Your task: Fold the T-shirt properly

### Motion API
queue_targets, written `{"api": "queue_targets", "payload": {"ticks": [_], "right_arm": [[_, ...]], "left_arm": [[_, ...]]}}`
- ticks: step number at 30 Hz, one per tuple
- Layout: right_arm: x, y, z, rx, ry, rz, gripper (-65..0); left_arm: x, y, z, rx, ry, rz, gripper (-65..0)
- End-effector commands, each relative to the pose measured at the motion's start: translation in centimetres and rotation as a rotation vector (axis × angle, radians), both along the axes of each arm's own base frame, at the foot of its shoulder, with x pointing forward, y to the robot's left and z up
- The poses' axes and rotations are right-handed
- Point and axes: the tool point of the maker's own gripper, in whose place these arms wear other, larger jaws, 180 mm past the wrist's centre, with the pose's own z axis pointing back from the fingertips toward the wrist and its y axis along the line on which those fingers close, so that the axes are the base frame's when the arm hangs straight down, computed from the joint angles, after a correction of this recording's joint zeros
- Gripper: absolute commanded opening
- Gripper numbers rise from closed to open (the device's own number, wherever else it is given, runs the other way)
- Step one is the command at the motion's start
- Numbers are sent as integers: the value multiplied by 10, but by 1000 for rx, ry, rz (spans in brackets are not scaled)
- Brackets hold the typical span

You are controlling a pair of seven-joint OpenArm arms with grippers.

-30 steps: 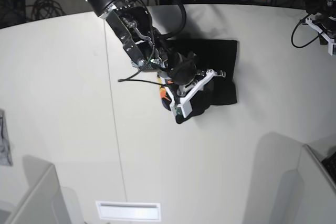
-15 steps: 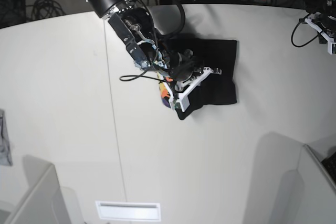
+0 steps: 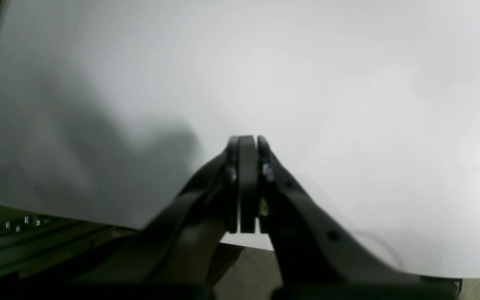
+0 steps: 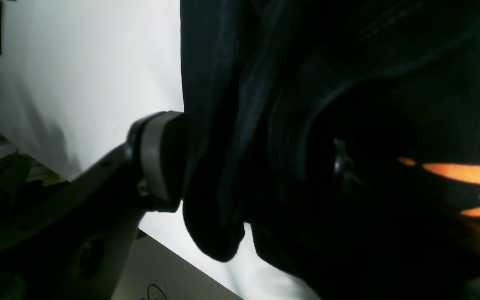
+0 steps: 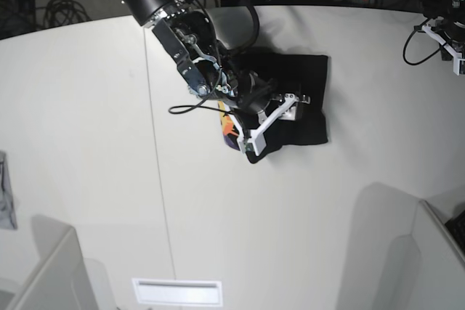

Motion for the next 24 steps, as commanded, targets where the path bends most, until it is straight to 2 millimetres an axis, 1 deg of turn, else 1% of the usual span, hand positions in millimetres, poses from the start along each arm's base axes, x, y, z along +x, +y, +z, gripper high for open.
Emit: {"api": "queue_targets", "payload": {"ticks": [1,2,7,13,18,20,22,24], "right_arm": [[9,7,15,32,-40,2,-246],[8,8,16,33,-43,7,-246],[-8,35,26,19,-92,134,-246],[-19,59,38,7,-151,242,-246],[-21,75,51,15,-193,292,-245],[-30,87,58,11,-231,359,-245],[-46,101,66,19,-279,451,-245],[-59,109,85,64,-339,517,-245]], "left_arm": [[6,6,12,28,-30,-10,-650],[6,6,12,28,-30,-10,-650],[6,6,12,28,-30,-10,-650],[5,6,12,29,-31,-8,-650],[6,6,12,30,-30,-10,-650],[6,6,12,30,-30,-10,-650],[6,6,13,30,-32,-9,-650],[7,7,13,31,-33,-10,-650]]}}
